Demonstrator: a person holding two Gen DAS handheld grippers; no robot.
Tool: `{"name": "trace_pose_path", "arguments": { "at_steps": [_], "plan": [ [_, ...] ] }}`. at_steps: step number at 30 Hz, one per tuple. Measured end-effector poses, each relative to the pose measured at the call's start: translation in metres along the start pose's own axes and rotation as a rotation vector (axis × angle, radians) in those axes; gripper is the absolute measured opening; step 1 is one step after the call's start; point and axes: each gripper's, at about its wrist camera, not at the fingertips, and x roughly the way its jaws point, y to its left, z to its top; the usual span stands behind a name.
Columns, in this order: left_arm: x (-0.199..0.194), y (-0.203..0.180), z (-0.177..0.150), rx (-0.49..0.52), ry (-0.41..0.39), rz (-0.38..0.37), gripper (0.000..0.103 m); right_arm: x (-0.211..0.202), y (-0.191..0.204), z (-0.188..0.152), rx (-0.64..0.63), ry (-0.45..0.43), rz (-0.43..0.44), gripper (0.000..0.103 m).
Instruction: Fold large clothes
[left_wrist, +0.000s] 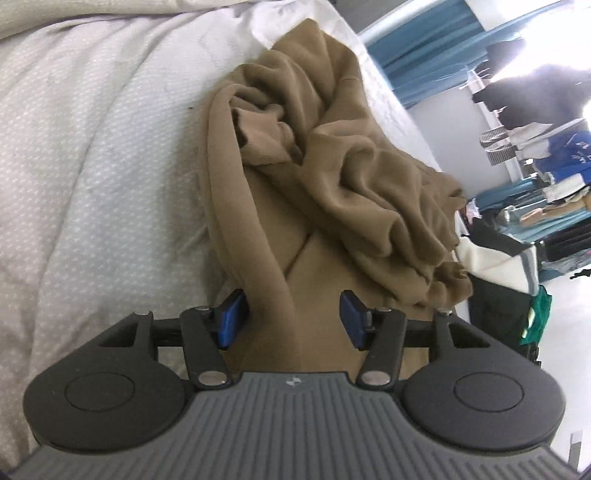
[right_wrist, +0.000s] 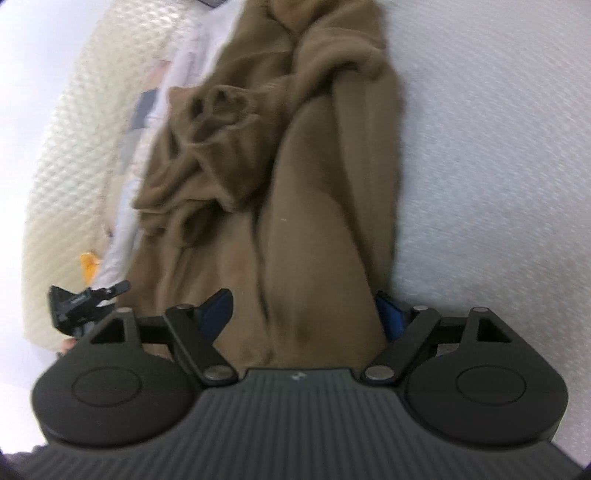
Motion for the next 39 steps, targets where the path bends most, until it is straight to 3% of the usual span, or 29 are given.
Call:
{"name": "trace_pose_path", "arguments": {
  "at_steps": [3,5,10,14,16,19,21,23,27,30,32,36,37,38,39],
  "plan": [
    [0.006,0.001,-0.002,-0.035,0.002,0.077,0.061,-0.008,0.019,0.001,-0.052,-0.049,0.109,0.084],
    [0.014,0.007,-0.005,-0.091,0.018,0.138,0.060,-0.006,0.031,0.004,-0.079,-0.054,0.128,0.084],
    [0.025,0.011,-0.011,-0.120,0.068,0.242,0.060,0.022,0.030,0.010,-0.035,0.115,-0.094,0.083],
    [0.031,-0.002,-0.013,-0.068,0.088,0.287,0.060,0.037,0.021,0.011,-0.043,0.200,-0.189,0.077],
    [0.034,-0.007,-0.013,-0.060,0.095,0.291,0.060,0.043,0.028,0.013,-0.071,0.209,-0.190,0.078],
    [0.036,-0.010,-0.012,-0.063,0.082,0.254,0.056,0.047,0.055,0.012,-0.198,0.190,-0.089,0.078],
    [0.027,-0.011,-0.013,-0.072,0.059,0.185,0.044,0.040,0.070,0.013,-0.238,0.132,-0.008,0.078],
    [0.018,-0.013,-0.013,-0.077,0.031,0.083,0.044,0.039,0.076,0.016,-0.225,0.085,0.061,0.078],
    [0.010,-0.022,-0.014,-0.040,0.000,0.011,0.044,0.049,0.066,0.016,-0.130,0.148,-0.070,0.075],
    [0.022,-0.019,-0.013,-0.059,0.036,0.076,0.045,0.060,0.049,0.021,-0.052,0.207,-0.134,0.069],
    [0.037,-0.010,-0.014,-0.078,0.068,0.128,0.045,0.068,0.043,0.023,-0.038,0.232,-0.195,0.054],
    [0.053,-0.013,-0.011,-0.074,0.100,0.174,0.045,0.089,0.058,0.020,-0.116,0.249,-0.229,0.050],
    [0.057,-0.015,-0.010,-0.066,0.096,0.182,0.044,0.090,0.064,0.019,-0.138,0.242,-0.237,0.043],
    [0.057,-0.018,-0.010,-0.059,0.090,0.184,0.039,0.088,0.069,0.017,-0.161,0.226,-0.241,0.036],
    [0.055,-0.020,-0.011,-0.053,0.074,0.182,0.023,0.087,0.073,0.017,-0.188,0.207,-0.237,0.033]
  ]
}}
